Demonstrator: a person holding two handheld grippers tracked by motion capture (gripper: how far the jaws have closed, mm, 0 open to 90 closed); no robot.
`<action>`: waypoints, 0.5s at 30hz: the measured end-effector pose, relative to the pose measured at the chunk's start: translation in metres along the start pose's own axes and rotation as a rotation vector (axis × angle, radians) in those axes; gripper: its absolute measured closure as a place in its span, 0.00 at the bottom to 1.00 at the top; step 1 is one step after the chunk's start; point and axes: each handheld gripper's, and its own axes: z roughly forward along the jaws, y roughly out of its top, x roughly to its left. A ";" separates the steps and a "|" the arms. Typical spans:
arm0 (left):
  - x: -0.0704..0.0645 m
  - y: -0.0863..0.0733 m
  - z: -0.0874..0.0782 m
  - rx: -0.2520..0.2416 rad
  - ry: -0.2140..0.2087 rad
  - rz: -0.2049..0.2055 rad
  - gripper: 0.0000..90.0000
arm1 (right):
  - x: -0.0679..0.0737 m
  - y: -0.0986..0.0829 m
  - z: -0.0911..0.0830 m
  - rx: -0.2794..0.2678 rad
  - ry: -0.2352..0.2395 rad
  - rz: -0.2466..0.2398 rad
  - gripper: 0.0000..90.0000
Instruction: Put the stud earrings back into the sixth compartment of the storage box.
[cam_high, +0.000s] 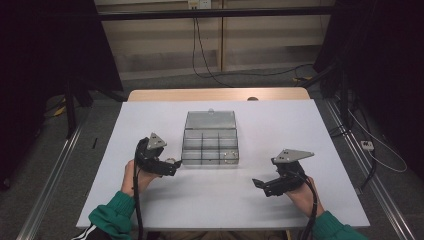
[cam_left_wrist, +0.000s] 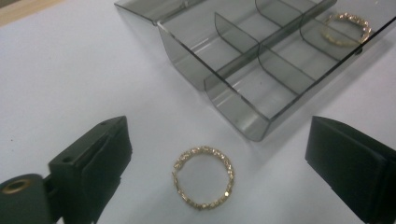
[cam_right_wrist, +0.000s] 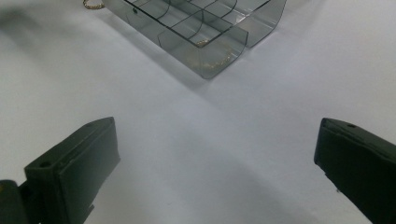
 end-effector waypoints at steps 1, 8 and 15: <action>0.000 -0.001 0.000 -0.002 0.000 0.000 0.11 | 0.000 0.000 0.000 0.000 0.000 0.001 0.00; 0.000 -0.007 0.001 0.036 0.002 0.003 0.33 | 0.000 0.001 0.002 -0.001 0.004 -0.004 0.00; -0.002 -0.012 0.005 0.066 -0.028 0.015 0.55 | 0.000 0.002 0.003 0.001 0.010 -0.007 0.00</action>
